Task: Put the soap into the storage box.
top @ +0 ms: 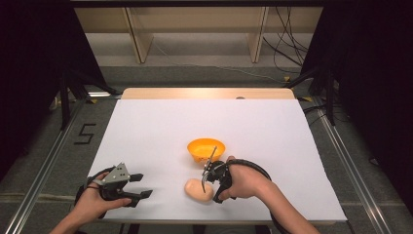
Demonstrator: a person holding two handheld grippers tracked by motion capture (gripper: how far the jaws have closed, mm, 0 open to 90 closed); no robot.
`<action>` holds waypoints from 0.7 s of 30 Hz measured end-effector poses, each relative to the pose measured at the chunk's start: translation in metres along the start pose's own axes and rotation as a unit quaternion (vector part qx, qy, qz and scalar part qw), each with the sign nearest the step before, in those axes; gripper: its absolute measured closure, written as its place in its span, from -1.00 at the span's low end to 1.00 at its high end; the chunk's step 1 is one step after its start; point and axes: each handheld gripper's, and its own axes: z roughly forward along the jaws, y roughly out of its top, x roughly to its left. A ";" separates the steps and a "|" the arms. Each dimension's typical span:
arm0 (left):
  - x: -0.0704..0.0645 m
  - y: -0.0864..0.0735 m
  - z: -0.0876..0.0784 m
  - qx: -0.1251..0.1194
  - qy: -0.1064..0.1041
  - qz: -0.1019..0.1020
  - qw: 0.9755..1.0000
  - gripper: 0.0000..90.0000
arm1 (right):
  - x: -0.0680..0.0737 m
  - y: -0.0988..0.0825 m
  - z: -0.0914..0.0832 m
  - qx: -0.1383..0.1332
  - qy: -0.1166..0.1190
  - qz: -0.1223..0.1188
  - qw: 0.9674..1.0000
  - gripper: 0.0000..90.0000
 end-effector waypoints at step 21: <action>0.001 0.000 -0.001 0.002 0.001 0.005 1.000 -0.30 | 0.001 0.032 0.008 -0.002 0.014 -0.020 1.000 -0.24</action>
